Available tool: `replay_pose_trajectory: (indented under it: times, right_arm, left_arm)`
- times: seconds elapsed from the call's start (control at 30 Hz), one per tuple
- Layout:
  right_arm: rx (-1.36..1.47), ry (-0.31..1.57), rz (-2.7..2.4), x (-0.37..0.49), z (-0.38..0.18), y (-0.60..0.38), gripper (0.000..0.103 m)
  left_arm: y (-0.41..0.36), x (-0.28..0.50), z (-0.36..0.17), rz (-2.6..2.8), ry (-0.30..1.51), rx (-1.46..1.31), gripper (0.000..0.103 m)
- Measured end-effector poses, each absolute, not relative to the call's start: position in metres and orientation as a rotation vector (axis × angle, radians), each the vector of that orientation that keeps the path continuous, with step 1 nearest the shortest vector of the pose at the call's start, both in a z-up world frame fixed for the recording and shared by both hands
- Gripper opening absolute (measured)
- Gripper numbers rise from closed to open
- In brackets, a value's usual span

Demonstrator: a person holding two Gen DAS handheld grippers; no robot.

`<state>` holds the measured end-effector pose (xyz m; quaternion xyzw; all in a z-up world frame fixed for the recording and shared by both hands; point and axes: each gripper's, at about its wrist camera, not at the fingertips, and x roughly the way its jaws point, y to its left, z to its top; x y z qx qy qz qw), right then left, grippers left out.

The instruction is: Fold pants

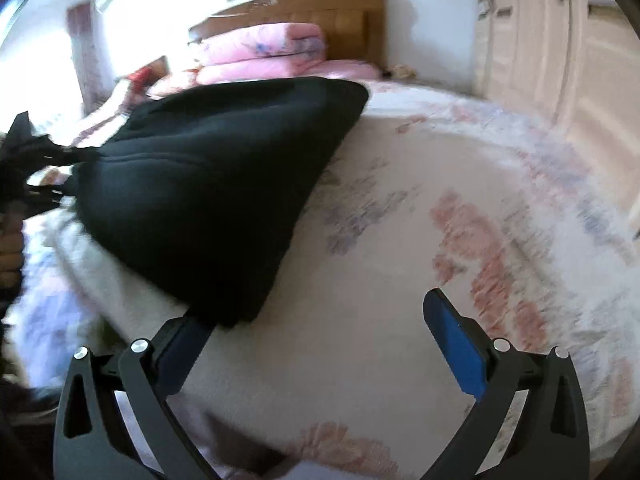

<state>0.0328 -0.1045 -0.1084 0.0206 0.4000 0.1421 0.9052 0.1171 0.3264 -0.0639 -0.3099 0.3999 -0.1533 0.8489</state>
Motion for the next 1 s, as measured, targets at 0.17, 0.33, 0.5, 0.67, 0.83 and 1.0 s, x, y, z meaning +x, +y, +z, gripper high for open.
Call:
replay_pose_trajectory:
  times: [0.17, 0.33, 0.5, 0.67, 0.83, 1.0]
  right_arm:
    - [0.088, 0.754, 0.413, 0.013, -0.082, -0.119, 0.099]
    - [0.148, 0.569, 0.475, 0.025, -0.028, -0.103, 0.099]
    - [-0.019, 0.6, 0.422, 0.044, -0.036, -0.056, 0.099]
    - [-0.033, 0.818, 0.41, 0.06, -0.101, -0.053, 0.099]
    - [-0.052, 0.811, 0.461, 0.054, -0.072, -0.062, 0.098]
    - [0.118, 0.684, 0.765, 0.086, 0.001, -0.088, 0.099]
  left_arm:
    - [0.358, 0.083, -0.016, 0.008, 0.742, -0.608, 0.078]
    - [0.247, 0.071, 0.042, -0.202, 0.627, -0.22, 0.08]
    - [0.171, 0.085, -0.013, -0.259, 0.761, 0.026, 0.082]
    - [0.177, 0.081, -0.045, -0.295, 0.777, 0.073, 0.081]
    - [0.188, 0.083, -0.021, -0.361, 0.788, -0.008, 0.082]
    - [0.19, 0.096, 0.021, -0.43, 0.711, -0.018, 0.092]
